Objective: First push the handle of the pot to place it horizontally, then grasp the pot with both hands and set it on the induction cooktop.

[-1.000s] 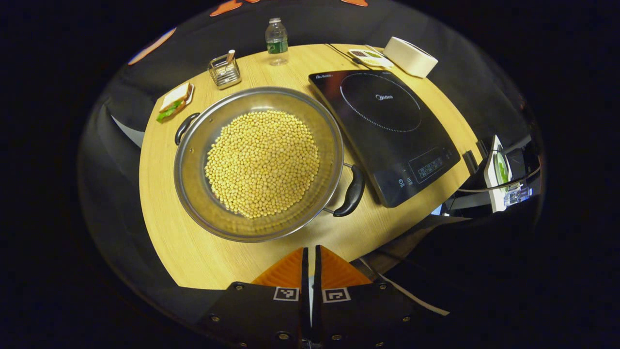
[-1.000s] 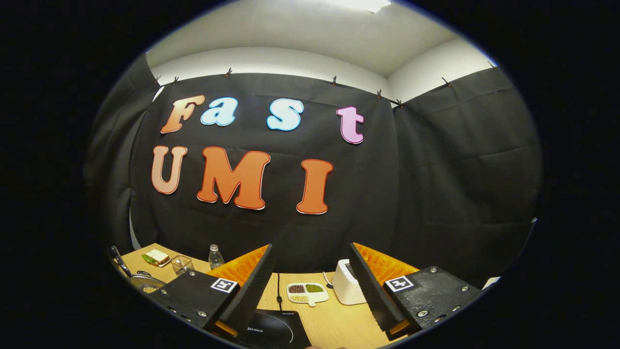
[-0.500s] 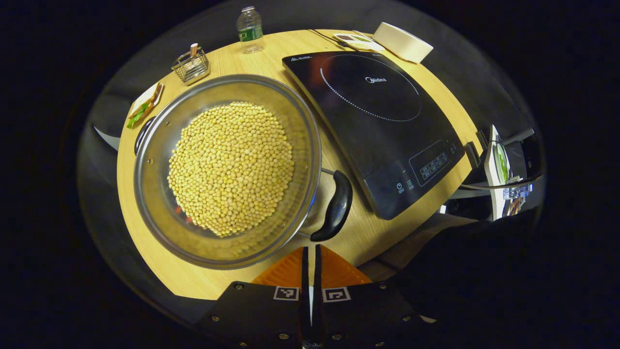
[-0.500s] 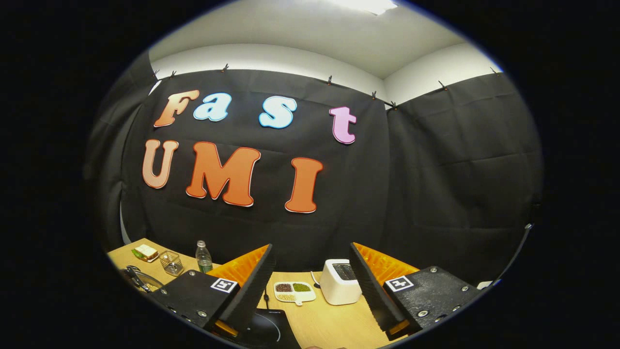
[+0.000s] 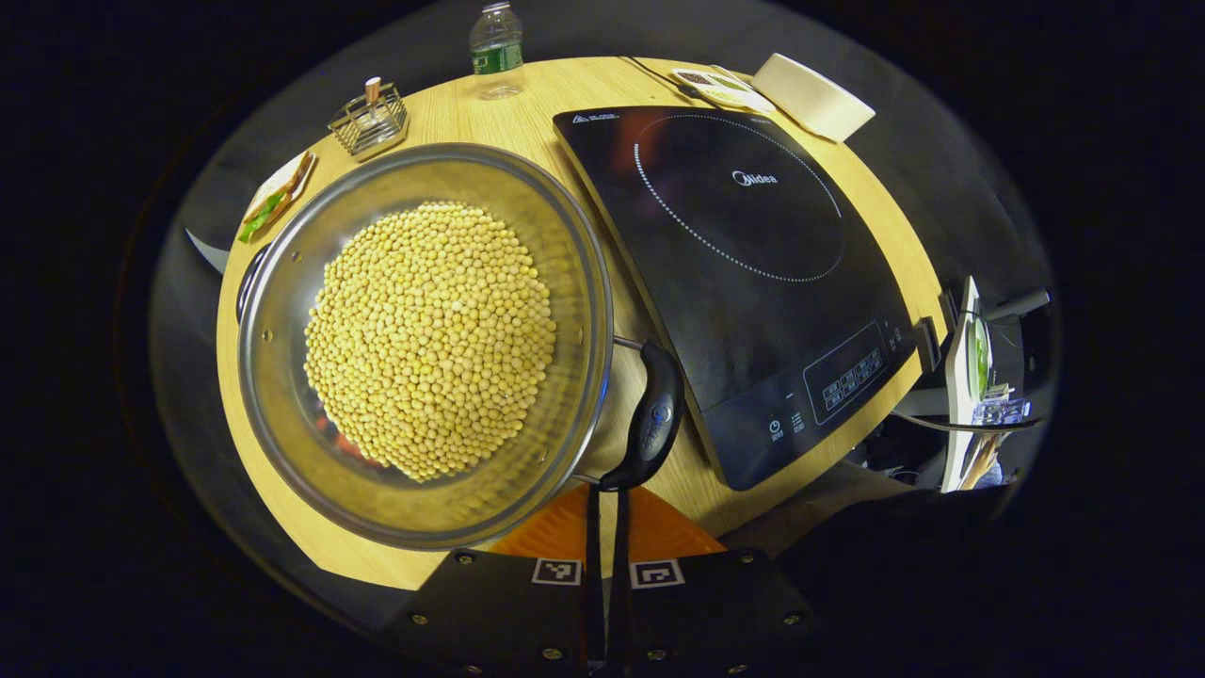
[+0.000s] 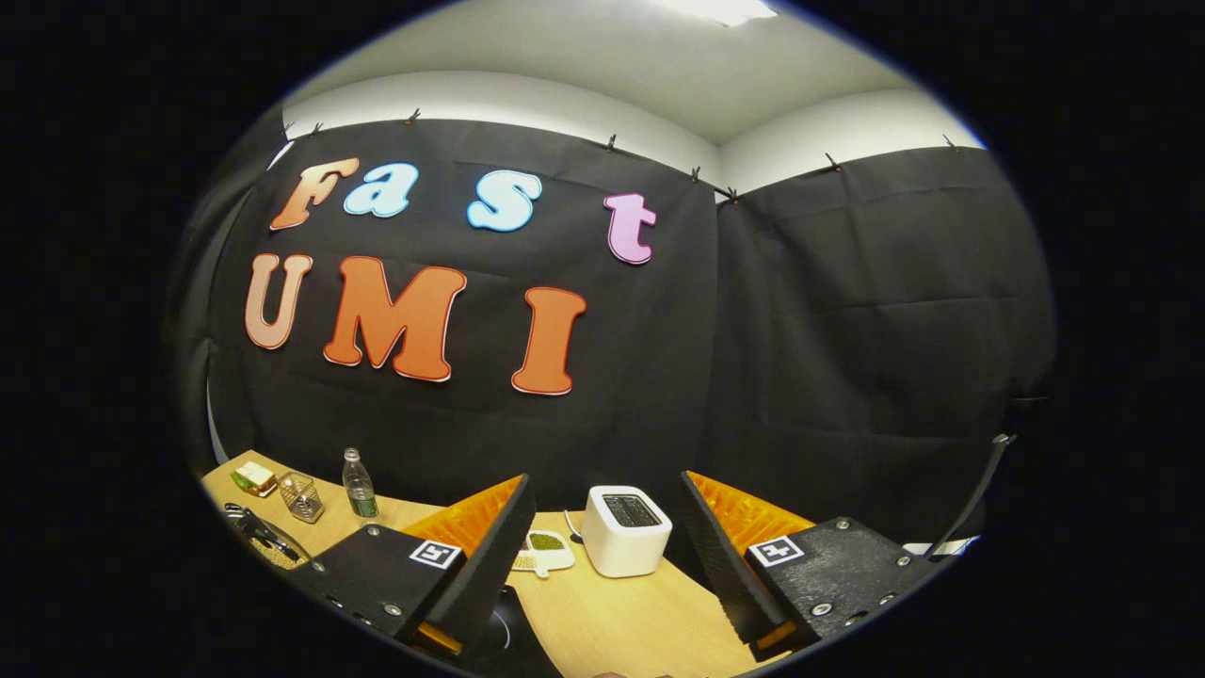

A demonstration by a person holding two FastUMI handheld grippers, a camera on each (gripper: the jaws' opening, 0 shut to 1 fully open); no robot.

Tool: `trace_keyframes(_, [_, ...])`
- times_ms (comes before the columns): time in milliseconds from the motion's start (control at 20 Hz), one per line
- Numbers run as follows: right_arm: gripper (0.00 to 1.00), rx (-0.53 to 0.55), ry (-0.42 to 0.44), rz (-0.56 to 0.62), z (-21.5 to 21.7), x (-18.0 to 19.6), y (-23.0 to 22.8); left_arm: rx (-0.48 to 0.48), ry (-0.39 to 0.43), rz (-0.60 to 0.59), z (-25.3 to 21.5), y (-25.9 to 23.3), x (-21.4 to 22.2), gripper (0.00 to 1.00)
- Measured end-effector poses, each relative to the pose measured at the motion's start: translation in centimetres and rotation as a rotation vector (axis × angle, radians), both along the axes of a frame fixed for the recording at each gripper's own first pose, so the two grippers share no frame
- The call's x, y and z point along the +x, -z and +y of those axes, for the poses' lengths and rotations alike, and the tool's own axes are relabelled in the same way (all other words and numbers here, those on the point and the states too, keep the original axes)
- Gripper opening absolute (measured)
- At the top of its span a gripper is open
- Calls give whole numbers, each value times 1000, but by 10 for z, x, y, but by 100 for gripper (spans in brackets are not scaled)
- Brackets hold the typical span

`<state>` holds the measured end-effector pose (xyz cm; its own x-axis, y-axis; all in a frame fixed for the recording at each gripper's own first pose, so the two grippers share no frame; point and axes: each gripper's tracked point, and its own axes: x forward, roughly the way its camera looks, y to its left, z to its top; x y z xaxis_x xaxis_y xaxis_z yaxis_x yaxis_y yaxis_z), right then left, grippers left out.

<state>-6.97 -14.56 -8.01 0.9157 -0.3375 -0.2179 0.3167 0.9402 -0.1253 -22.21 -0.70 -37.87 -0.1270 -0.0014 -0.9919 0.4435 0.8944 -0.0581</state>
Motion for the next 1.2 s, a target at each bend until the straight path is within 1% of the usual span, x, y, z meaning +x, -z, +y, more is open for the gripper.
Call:
trace_keyframes(100, [95,-2,4,5,-1,-2,2,-4,9,-13,-4,2,6,3])
trace_keyframes(250, [95,-11,4,11,-1,-3,2,-13,-6,-48,-11,6,20,2])
trace_keyframes(300, [95,-12,2,14,0,-3,2,-16,-10,-56,-12,7,23,0])
trace_keyframes(400, [95,-10,-3,20,2,-4,5,-22,-23,-70,-16,8,28,2])
trace_keyframes(500, [95,-10,-8,28,3,-5,8,-38,-57,-71,-20,9,34,2])
trace_keyframes(650, [95,-3,-14,42,4,-6,12,-69,-148,-66,-27,11,45,2])
trace_keyframes(850, [95,5,-36,58,10,-5,17,-114,-243,-103,-37,15,70,2])
trace_keyframes(1100, [95,5,-62,76,16,-8,22,-140,-300,-136,-41,18,92,2])
trace_keyframes(1200, [95,19,-70,97,18,-9,28,-154,-303,-154,-41,21,101,2])
